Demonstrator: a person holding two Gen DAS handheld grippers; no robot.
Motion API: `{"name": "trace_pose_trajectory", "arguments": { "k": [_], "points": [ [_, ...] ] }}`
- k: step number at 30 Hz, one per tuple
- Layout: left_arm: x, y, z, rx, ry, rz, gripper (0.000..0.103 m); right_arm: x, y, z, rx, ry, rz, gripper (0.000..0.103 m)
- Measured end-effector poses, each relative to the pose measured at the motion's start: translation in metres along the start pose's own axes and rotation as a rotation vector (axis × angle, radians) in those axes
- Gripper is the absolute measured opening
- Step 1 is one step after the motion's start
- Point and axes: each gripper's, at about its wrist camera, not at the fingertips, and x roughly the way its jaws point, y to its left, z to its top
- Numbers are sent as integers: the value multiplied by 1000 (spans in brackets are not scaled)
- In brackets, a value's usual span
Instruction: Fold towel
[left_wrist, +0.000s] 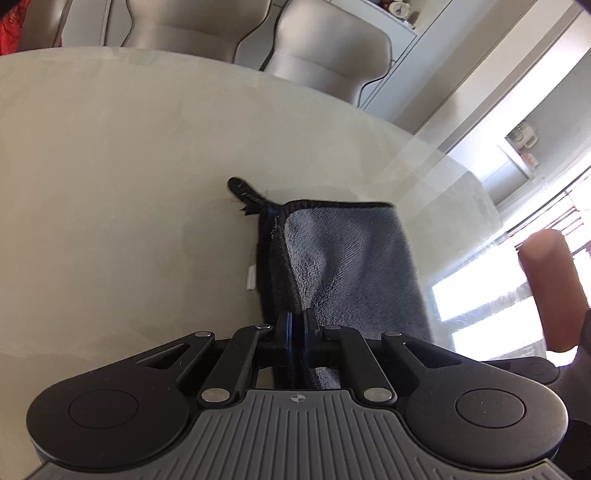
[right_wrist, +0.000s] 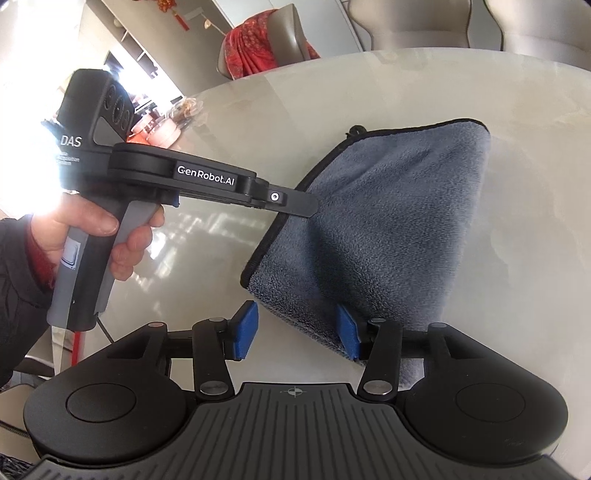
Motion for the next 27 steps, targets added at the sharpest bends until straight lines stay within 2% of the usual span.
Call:
{"name": "trace_pose_trajectory", "arguments": {
  "k": [5, 7, 9, 10, 13, 17, 21, 22, 25, 27],
  "points": [
    [13, 5, -5, 33, 55, 82, 8, -11, -6, -3, 18, -22, -7, 51],
    [14, 10, -10, 18, 48, 75, 12, -15, -10, -6, 41, -31, -2, 51],
    [12, 10, -11, 20, 47, 84, 22, -14, -16, -9, 61, -16, -9, 51],
    [10, 8, -11, 36, 48, 101, 24, -12, -18, -11, 66, -2, -17, 51],
    [-2, -5, -13, 92, 23, 131, 21, -11, -17, -13, 64, 2, -13, 51],
    [-20, -25, -17, 141, -32, 69, 22, -12, -13, -11, 14, 32, -8, 55],
    [-14, -44, -22, 192, -21, -23, 23, -13, -11, -10, -22, 37, -10, 55],
    [-8, -46, -25, 200, 0, -29, 23, -16, -10, -8, -54, 24, -21, 55],
    [11, -43, -36, 202, 90, 17, 23, -25, -7, -1, -154, -14, -95, 55],
    [13, -40, -45, 203, 91, 18, 23, -30, -9, 5, -191, -35, -134, 55]
  ]
}}
